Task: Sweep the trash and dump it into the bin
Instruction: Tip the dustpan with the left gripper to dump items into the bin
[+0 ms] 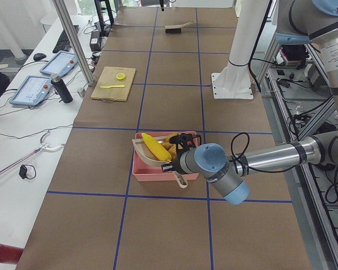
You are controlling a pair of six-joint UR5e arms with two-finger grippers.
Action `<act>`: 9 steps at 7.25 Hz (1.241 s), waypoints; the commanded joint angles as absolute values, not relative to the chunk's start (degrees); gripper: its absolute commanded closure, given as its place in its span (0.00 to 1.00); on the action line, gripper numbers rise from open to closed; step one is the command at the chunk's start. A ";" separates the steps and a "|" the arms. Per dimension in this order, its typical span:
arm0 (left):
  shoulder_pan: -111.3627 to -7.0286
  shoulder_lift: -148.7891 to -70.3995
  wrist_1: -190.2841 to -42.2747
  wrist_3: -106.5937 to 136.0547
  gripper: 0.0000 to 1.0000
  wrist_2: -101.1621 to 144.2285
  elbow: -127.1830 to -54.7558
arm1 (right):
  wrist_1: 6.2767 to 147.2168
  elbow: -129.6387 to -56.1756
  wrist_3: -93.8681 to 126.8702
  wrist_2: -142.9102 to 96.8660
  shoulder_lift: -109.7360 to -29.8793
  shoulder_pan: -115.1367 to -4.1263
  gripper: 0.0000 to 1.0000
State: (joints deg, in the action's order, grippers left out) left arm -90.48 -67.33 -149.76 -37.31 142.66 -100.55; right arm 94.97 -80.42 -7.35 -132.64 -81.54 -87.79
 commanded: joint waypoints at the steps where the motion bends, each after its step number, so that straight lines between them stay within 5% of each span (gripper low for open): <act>1: -90.44 -67.76 -149.50 -44.70 1.00 137.49 -101.34 | 94.84 -79.80 -7.30 -131.75 -80.95 -88.59 0.00; 9: -89.74 -70.75 -148.01 -69.61 1.00 124.55 -101.60 | 94.39 -81.21 -7.21 -128.32 -83.50 -88.95 0.00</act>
